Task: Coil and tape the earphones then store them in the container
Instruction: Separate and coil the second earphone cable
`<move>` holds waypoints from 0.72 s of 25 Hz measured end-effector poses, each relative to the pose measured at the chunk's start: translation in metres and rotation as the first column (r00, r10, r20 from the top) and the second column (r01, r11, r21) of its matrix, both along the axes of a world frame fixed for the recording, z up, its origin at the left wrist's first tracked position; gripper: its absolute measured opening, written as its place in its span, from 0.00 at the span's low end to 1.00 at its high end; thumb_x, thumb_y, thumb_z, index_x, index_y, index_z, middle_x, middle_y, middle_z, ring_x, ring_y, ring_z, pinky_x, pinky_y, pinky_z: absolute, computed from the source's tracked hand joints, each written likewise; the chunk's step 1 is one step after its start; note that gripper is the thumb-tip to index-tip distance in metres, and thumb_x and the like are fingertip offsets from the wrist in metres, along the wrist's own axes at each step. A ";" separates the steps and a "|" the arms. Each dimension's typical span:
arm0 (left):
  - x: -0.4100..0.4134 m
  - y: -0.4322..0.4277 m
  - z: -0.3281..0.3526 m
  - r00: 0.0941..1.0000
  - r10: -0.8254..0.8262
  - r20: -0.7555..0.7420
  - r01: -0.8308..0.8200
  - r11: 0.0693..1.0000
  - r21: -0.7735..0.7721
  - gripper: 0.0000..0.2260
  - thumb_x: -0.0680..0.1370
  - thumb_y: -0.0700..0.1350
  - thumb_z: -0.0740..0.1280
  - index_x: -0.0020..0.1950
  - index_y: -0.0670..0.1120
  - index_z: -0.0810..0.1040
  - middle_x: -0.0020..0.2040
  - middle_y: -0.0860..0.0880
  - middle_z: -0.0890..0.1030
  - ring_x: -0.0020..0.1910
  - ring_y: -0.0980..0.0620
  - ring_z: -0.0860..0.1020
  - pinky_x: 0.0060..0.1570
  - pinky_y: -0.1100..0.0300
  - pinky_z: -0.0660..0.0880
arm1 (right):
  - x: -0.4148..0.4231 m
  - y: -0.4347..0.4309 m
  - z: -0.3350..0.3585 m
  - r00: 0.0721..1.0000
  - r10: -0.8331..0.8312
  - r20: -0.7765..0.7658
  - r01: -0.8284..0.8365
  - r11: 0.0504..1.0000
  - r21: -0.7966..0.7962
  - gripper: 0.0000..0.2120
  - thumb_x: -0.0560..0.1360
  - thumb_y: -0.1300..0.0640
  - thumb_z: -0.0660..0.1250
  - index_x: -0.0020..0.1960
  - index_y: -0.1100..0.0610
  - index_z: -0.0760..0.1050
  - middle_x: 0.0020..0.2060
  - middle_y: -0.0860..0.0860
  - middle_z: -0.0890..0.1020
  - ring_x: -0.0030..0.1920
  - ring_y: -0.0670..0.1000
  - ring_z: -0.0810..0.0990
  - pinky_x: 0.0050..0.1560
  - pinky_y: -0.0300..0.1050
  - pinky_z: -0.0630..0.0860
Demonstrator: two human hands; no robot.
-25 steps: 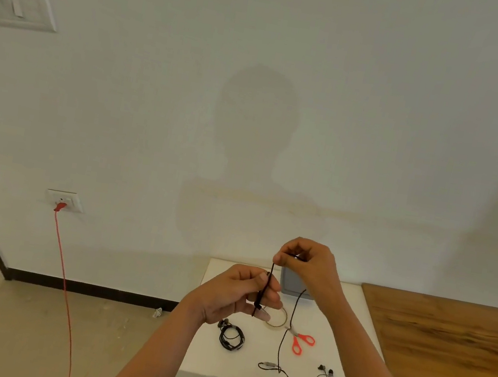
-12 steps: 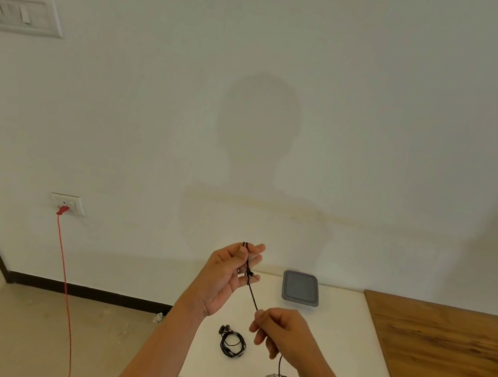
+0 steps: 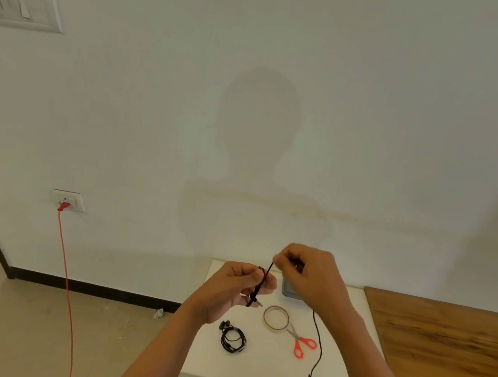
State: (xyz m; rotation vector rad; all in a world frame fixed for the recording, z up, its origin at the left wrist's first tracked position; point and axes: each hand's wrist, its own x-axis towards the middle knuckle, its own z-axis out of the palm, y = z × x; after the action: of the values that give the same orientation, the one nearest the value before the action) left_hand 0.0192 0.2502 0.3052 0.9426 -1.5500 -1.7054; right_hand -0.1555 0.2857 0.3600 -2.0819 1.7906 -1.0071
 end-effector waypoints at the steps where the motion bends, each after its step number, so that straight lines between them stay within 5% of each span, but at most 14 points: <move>1: 0.000 0.002 0.002 1.000 -0.024 -0.016 0.024 1.000 0.013 0.12 0.82 0.42 0.59 0.54 0.40 0.81 0.53 0.41 0.83 0.59 0.44 0.80 0.59 0.41 0.74 | -0.003 -0.009 -0.001 0.999 0.007 0.045 -0.007 1.000 -0.008 0.06 0.75 0.51 0.67 0.40 0.49 0.79 0.31 0.40 0.79 0.31 0.41 0.75 0.35 0.35 0.72; 5: 0.000 0.007 0.010 0.985 -0.071 -0.156 0.087 0.991 0.101 0.11 0.82 0.41 0.59 0.52 0.39 0.81 0.48 0.40 0.84 0.56 0.40 0.81 0.54 0.38 0.77 | -0.009 -0.039 -0.016 0.936 0.061 0.347 -0.083 0.995 0.048 0.04 0.73 0.57 0.71 0.40 0.51 0.82 0.35 0.43 0.84 0.38 0.41 0.81 0.42 0.33 0.76; 8: -0.002 0.009 0.019 0.941 -0.047 -0.335 0.102 0.983 0.150 0.10 0.79 0.42 0.61 0.50 0.38 0.81 0.48 0.39 0.84 0.54 0.40 0.82 0.51 0.37 0.78 | -0.007 -0.046 -0.039 0.808 0.045 0.587 -0.197 0.960 0.197 0.05 0.74 0.60 0.69 0.42 0.58 0.83 0.33 0.50 0.83 0.32 0.47 0.77 0.35 0.36 0.72; 12: -0.004 -0.004 0.025 0.847 0.119 -0.518 -0.011 0.978 0.207 0.10 0.78 0.41 0.61 0.48 0.39 0.81 0.55 0.38 0.83 0.58 0.40 0.80 0.52 0.38 0.78 | 0.010 -0.022 -0.082 0.761 -0.021 0.648 -0.301 0.874 0.381 0.12 0.79 0.57 0.62 0.42 0.57 0.82 0.33 0.52 0.81 0.28 0.46 0.71 0.33 0.38 0.70; 15: 0.001 -0.019 0.018 0.903 0.198 -0.382 -0.165 0.979 0.118 0.10 0.81 0.41 0.60 0.50 0.41 0.81 0.58 0.42 0.82 0.62 0.44 0.78 0.59 0.41 0.76 | 0.022 0.009 -0.090 0.799 -0.005 0.601 -0.299 0.865 0.404 0.17 0.79 0.48 0.61 0.42 0.58 0.82 0.32 0.52 0.83 0.28 0.46 0.76 0.34 0.37 0.74; 18: 0.007 -0.027 0.008 0.960 0.250 -0.129 -0.259 0.964 -0.058 0.09 0.81 0.43 0.62 0.52 0.45 0.82 0.56 0.49 0.84 0.62 0.51 0.78 0.60 0.46 0.75 | 0.025 0.028 -0.069 0.865 0.009 0.501 -0.225 0.901 0.371 0.15 0.78 0.50 0.63 0.40 0.57 0.81 0.29 0.50 0.83 0.28 0.46 0.78 0.35 0.37 0.76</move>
State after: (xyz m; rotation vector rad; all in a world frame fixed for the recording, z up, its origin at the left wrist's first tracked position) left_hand 0.0259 0.2228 0.3128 0.9391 -1.3413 -1.4848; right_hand -0.1309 0.3139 0.2909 -1.4854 1.4365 -0.9090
